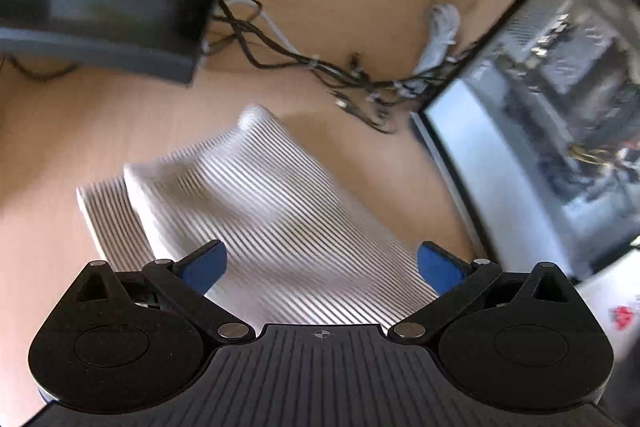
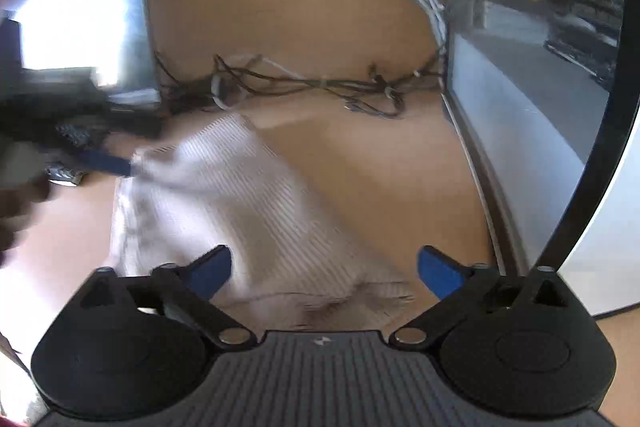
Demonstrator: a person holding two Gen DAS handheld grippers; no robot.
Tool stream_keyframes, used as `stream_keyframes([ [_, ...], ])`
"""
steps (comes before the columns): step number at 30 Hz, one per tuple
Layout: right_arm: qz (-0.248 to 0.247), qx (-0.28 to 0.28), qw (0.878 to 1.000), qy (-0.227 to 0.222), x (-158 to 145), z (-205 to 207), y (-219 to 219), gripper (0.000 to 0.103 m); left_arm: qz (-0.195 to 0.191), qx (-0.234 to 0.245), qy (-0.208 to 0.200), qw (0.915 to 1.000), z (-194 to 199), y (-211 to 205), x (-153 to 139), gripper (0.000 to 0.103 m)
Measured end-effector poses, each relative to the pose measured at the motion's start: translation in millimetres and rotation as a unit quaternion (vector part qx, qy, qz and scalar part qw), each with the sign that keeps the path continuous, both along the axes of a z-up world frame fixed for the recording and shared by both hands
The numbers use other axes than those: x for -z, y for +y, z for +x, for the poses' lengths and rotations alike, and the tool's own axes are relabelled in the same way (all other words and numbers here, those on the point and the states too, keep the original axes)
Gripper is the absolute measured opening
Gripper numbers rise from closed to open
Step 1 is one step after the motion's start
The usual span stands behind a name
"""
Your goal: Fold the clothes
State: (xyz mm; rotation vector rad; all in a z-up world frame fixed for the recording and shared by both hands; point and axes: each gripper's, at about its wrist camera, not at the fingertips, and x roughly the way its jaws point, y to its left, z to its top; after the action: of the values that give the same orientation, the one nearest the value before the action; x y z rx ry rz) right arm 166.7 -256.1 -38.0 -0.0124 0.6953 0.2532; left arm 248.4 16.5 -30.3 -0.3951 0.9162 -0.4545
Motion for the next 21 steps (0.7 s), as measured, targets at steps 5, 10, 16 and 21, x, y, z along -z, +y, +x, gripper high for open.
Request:
stream_keyframes([
  [5, -0.024, -0.032, 0.999, 0.001, 19.3, 9.4, 8.4, 0.083, -0.024, 0.01, 0.034, 0.9991, -34.5, -19.4, 14.8, 0.102],
  [10, 0.011, -0.039, 0.999, 0.007, 30.6, 15.2, -5.6, 0.089, 0.002, -0.029, 0.059, 0.9978, -41.3, -32.9, 38.4, 0.091],
  [16, 0.062, -0.022, 0.998, 0.013, 43.2, 11.9, -19.7, 0.095, 0.011, -0.046, 0.056, 0.9973, -38.2, -33.1, 40.6, 0.091],
  [21, 0.064, -0.035, 0.997, 0.015, 42.0, 1.4, -14.1, 0.095, 0.026, -0.045, 0.045, 0.9976, -33.1, -35.7, 39.0, 0.091],
])
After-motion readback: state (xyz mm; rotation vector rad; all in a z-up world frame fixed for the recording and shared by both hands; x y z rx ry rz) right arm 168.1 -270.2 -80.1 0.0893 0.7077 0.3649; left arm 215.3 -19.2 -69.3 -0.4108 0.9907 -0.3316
